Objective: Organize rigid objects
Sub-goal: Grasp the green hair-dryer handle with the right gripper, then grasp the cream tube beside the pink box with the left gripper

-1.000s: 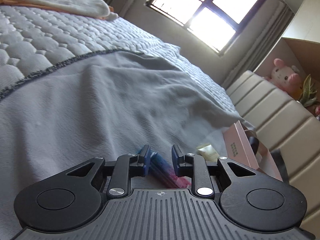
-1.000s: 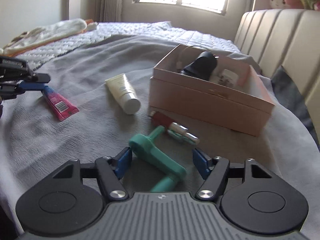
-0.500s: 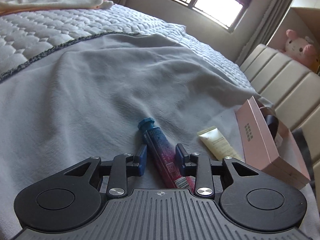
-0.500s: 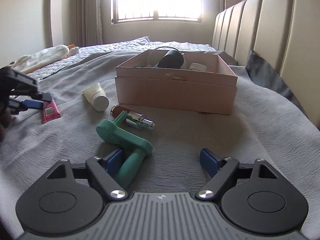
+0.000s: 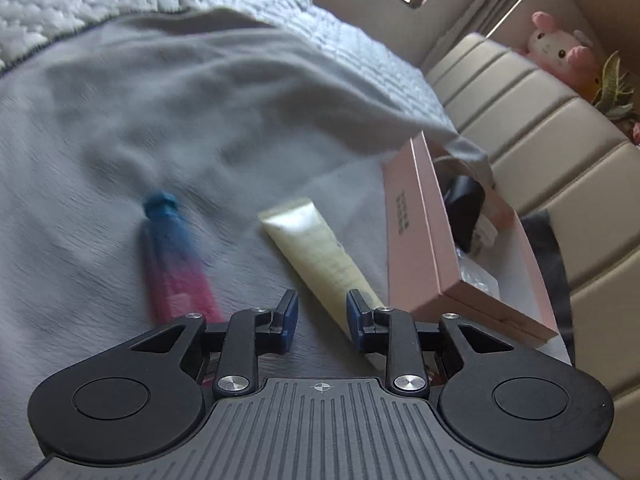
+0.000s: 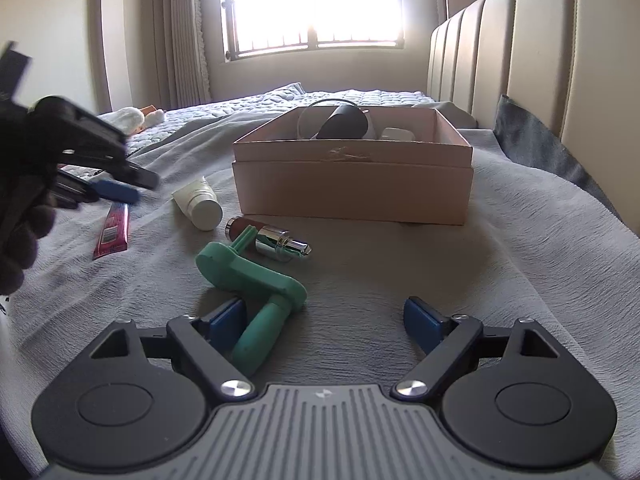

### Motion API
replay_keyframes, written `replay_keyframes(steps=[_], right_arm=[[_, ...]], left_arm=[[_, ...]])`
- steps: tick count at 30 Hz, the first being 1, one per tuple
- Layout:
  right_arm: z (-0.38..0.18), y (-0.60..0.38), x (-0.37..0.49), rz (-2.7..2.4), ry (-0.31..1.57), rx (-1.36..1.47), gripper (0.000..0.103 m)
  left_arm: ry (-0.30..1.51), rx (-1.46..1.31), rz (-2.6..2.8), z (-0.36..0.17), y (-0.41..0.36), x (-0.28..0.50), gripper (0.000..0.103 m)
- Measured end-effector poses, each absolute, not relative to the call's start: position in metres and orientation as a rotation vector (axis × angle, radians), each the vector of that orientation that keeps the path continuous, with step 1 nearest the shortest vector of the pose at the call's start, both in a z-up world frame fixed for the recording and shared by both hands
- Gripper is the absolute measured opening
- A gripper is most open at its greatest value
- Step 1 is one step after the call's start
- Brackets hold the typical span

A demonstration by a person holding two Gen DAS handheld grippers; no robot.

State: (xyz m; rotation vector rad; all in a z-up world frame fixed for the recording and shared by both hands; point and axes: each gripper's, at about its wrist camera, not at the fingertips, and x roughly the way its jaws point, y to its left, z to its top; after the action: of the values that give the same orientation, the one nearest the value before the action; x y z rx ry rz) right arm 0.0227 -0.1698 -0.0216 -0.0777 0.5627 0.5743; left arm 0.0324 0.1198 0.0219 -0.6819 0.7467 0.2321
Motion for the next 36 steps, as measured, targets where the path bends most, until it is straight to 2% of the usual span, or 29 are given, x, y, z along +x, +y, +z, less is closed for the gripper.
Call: replay_keyframes(steps=[1,3,8,15,20,29,36], right_arm=[[-0.022,-0.170,0.022,0.573,0.561,-0.080,0.087],[-0.022,-0.168,0.021,0.568,0.560,-0.090,0.087],[-0.023,-0.164,0.023,0.562,0.574,-0.109,0.089],[-0.024,-0.165,0.027,0.570,0.582,-0.094,0.090],[-0.024,-0.168,0.031,0.595,0.596,-0.069,0.093],[-0.024,-0.171,0.043,0.659,0.661,-0.046,0.103],[-0.022,-0.165,0.044,0.685,0.706,-0.110,0.103]], left_arm=[[0.750,-0.656,0.251,0.019,0.116,0.043,0.033],[0.754,-0.592,0.305,0.016,0.110,0.060,0.027],[0.751,-0.448,0.342,0.008,0.093,0.089,0.027],[0.727,-0.189,0.294,0.005,0.067,0.072,0.022],[0.736,-0.171,0.215,0.010,0.060,0.034,0.016],[0.745,-0.172,0.082,0.012,0.042,-0.029,0.015],[0.707,-0.195,0.072,0.006,0.042,-0.043,0.015]])
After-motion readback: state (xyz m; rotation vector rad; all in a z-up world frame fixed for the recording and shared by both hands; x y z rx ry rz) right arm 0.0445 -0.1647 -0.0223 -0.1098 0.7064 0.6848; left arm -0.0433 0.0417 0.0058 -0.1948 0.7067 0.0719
